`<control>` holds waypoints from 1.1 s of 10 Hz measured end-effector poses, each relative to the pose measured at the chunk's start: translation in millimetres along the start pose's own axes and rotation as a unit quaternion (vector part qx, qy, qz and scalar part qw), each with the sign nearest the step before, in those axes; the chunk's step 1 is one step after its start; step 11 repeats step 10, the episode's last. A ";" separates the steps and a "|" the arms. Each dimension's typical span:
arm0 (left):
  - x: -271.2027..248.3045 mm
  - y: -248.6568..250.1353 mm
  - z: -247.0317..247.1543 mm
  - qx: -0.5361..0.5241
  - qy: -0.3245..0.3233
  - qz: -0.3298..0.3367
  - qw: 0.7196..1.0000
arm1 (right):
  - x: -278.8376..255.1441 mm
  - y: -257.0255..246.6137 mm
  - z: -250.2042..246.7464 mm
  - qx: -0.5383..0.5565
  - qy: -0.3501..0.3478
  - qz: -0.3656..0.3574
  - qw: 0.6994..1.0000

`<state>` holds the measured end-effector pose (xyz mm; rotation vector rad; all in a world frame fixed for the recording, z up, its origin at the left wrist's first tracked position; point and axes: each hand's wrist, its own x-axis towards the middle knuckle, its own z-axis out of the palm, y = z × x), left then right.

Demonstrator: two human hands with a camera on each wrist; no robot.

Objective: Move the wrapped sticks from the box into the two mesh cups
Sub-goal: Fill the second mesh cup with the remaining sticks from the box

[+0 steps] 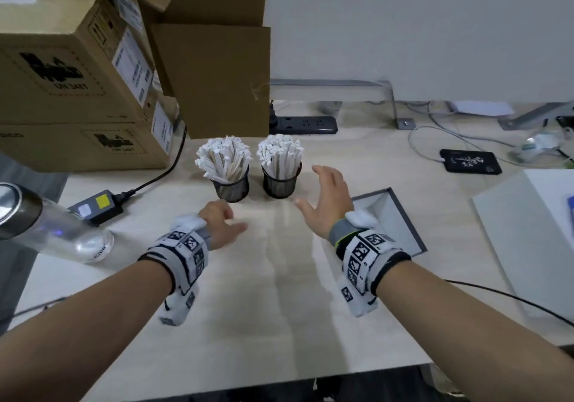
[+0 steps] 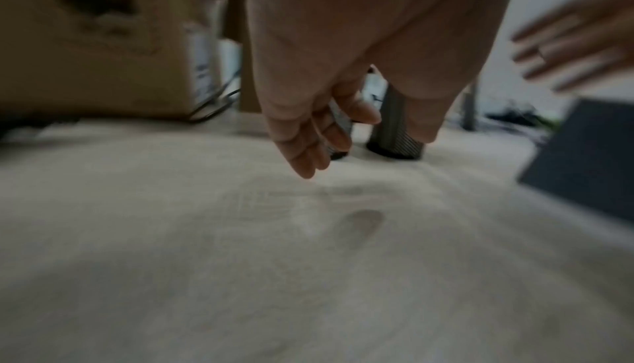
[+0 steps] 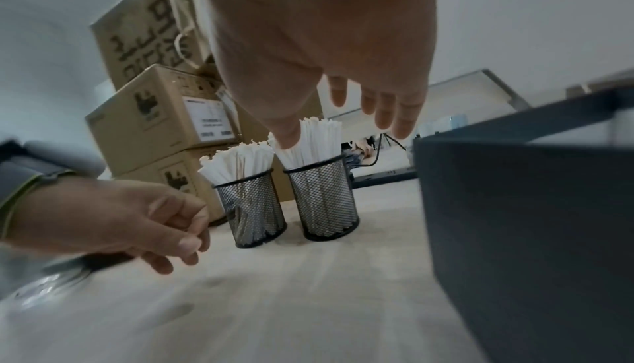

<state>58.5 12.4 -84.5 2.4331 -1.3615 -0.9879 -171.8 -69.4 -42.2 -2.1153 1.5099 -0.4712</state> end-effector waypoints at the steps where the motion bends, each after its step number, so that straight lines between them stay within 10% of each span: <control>1: -20.9 7.6 17.9 0.111 -0.054 0.103 0.987 | -26.8 22.5 -21.2 -0.060 -0.043 -0.020 0.997; 5: -75.4 49.3 54.1 0.359 -0.220 0.155 0.894 | -104.9 121.6 -54.2 -0.290 -0.179 -0.136 0.930; 11: -74.0 66.4 33.0 0.322 -0.140 0.142 0.926 | -2.0 63.2 -26.6 -0.236 -0.136 -0.075 0.959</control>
